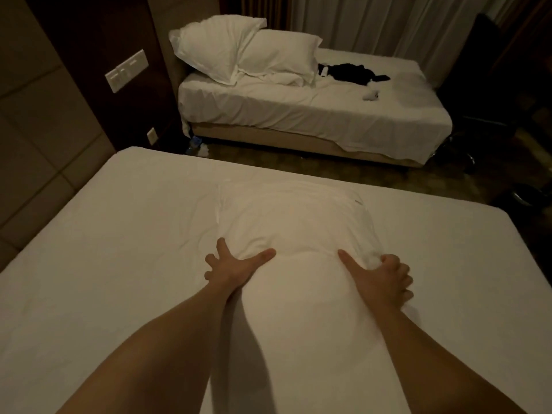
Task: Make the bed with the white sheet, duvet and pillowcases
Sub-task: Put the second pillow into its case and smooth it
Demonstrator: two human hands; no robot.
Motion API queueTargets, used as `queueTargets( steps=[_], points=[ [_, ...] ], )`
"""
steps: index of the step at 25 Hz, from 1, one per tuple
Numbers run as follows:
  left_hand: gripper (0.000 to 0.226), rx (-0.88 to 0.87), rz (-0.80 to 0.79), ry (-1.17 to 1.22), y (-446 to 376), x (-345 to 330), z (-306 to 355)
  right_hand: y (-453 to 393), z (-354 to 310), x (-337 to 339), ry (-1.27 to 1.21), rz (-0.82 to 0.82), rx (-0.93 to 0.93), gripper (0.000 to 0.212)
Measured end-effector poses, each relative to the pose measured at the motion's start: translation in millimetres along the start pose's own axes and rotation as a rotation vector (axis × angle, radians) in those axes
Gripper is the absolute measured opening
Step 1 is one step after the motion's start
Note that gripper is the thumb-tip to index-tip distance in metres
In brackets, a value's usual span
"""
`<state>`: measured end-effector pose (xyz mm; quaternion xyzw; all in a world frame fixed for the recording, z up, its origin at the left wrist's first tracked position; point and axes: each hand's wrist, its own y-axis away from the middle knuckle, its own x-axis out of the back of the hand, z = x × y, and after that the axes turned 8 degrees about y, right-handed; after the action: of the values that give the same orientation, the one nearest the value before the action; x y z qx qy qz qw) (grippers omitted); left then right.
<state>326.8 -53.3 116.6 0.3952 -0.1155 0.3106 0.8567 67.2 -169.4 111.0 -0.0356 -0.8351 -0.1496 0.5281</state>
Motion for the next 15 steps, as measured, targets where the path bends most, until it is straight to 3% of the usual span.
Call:
queueTargets(
  steps=[2, 5, 12, 15],
  points=[
    [0.154, 0.012, -0.008, 0.042, -1.1, -6.3, -7.5, -7.6, 12.9, 4.2, -0.076, -0.196, -0.130, 0.144],
    [0.160, 0.043, 0.041, 0.045, -0.3, -16.5, -22.8, -16.1, 29.4, -5.0, -0.169, -0.412, -0.172, 0.158],
    [0.153, 0.131, 0.128, -0.177, -18.2, -26.9, -39.2, -35.2, 34.7, -38.3, -0.061, -0.531, -0.147, 0.168],
    [0.153, 0.148, 0.131, -0.143, -36.2, -42.2, -43.7, -56.0, 37.3, -53.0, -0.017, -0.572, -0.157, 0.171]
  ],
)
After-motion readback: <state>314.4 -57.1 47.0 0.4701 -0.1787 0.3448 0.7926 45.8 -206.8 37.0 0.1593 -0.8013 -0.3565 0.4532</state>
